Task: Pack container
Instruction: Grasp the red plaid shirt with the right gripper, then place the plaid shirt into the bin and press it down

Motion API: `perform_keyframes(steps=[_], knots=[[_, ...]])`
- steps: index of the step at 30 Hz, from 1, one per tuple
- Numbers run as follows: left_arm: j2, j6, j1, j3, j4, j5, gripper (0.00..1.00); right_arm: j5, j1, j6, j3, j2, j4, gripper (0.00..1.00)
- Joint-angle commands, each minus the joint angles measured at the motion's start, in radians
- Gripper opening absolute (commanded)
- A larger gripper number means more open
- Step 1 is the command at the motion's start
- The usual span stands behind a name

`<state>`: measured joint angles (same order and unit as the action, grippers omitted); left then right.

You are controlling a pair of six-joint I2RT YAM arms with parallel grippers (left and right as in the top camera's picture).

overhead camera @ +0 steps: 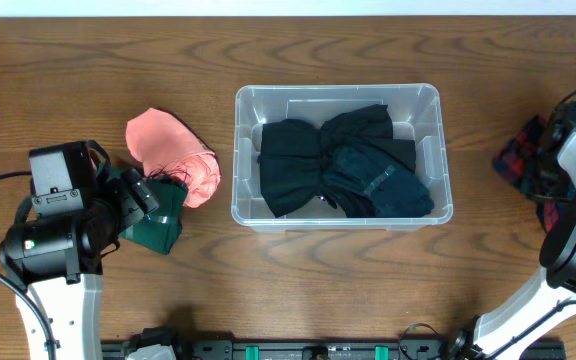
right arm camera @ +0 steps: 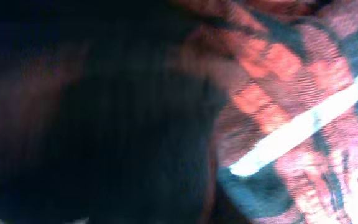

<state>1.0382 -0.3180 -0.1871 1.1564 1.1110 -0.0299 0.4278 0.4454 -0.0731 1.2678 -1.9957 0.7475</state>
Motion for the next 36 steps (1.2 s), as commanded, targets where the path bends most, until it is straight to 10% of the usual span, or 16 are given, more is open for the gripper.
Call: perform_keyframes(steps=[1,21,36], knots=[[0.002,-0.01,-0.004,0.017,0.003,-0.008,0.98,-0.016,0.013,0.02,-0.008,-0.013,0.008,0.04],[0.002,-0.01,-0.004,0.017,0.003,-0.008,0.98,-0.144,-0.586,-0.062,0.232,0.663,0.202,0.01],[0.002,-0.01,-0.004,0.017,0.003,-0.008,0.98,-0.145,-1.097,0.167,0.201,0.432,0.205,0.01]])
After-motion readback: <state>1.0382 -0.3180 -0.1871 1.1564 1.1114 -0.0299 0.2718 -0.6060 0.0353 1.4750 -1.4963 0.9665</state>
